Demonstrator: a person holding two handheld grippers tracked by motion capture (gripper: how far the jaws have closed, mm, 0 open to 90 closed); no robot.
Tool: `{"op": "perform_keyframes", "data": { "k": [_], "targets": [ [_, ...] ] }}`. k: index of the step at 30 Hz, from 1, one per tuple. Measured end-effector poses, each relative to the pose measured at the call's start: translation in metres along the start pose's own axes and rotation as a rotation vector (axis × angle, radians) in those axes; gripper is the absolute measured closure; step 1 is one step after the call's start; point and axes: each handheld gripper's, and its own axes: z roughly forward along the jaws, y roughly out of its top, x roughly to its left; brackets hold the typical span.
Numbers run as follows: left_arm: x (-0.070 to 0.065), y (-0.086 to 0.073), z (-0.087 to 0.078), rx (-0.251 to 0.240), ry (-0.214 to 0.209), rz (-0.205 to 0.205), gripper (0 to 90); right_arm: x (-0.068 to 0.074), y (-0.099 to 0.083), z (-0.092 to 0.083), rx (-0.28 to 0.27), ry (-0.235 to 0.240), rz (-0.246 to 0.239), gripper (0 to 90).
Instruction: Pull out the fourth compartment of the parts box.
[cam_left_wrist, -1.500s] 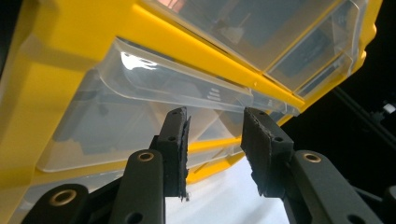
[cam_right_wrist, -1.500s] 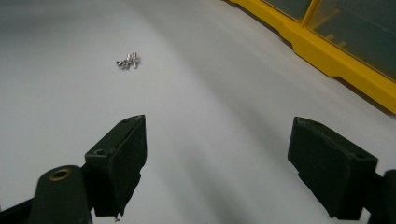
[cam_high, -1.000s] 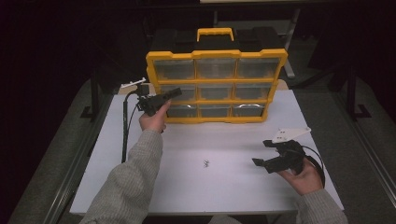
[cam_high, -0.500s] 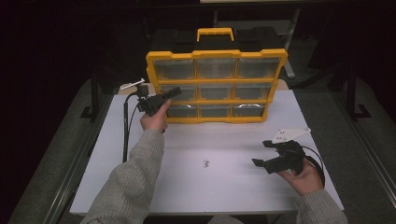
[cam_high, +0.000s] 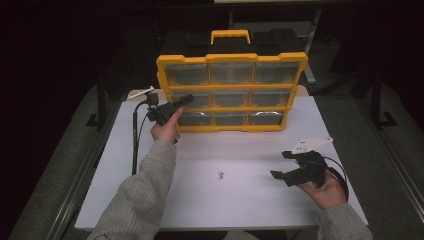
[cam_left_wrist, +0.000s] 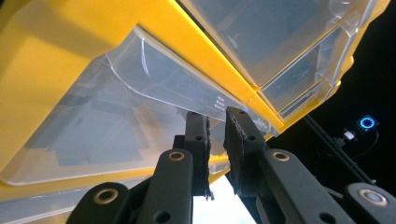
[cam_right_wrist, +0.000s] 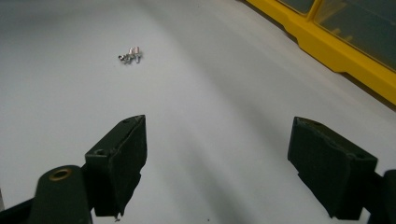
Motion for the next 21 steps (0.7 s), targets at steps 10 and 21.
{"op": "perform_keyframes", "data": {
  "k": [10, 21],
  "targets": [
    [0.0015, -0.003, -0.0009, -0.011, -0.027, -0.008, 78.7, 0.0005, -0.0005, 0.0005, 0.002, 0.002, -0.004, 18.6],
    [0.0015, -0.0044, -0.0023, -0.013, -0.039, -0.007, 78.9, 0.0008, -0.0012, 0.0007, 0.005, 0.005, -0.004, 18.5]
  ]
}}
